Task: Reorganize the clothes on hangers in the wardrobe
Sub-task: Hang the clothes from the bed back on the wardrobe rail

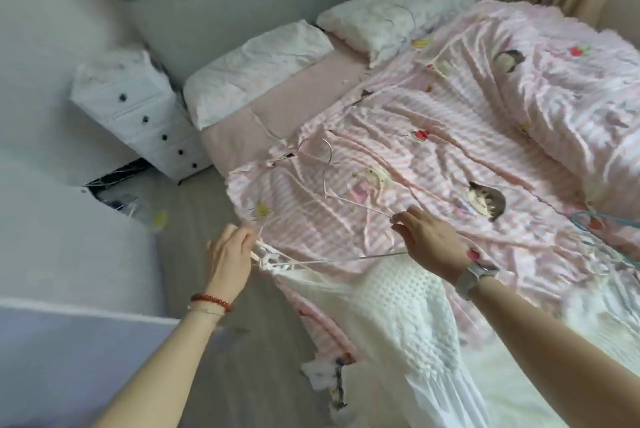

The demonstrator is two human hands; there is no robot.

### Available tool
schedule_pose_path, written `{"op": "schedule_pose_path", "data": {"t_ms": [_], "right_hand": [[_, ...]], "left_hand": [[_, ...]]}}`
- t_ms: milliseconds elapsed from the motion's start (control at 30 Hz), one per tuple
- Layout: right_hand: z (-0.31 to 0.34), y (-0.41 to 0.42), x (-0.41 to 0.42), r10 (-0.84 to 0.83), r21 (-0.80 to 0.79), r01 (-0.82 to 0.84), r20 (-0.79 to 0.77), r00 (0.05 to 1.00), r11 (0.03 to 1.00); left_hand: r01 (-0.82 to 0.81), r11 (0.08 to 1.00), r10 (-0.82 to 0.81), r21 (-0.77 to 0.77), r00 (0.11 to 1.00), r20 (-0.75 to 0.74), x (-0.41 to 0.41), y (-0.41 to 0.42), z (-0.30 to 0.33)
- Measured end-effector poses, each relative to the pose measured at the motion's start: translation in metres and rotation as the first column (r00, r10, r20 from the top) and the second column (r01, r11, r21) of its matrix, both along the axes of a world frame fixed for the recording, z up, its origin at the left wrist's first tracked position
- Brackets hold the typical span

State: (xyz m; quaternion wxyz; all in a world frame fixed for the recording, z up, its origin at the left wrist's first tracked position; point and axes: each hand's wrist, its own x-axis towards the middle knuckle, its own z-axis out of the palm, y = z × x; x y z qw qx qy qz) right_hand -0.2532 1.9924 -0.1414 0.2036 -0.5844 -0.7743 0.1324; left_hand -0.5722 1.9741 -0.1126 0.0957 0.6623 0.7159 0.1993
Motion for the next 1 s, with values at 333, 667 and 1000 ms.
{"op": "schedule_pose_path", "data": {"t_ms": [333,667,1000], "right_hand": [[0.108,-0.056,-0.335,0.735,0.135,-0.726,-0.028,0.677,0.674],[0.198,-0.237,-0.56,0.998,0.241,-0.968,0.039,-0.055,-0.063],[0.247,-0.366,-0.653,0.79,0.046,-0.808,-0.187,-0.584,-0.587]], "left_hand": [[-0.669,0.671,0.723,0.32,0.687,-0.079,-0.238,-0.275,0.075],[-0.858,0.104,0.985,0.503,0.16,0.069,-0.309,-0.533,0.115],[-0.772,-0.256,0.964,0.582,-0.252,0.089,-0.282,-0.665,0.163]]}}
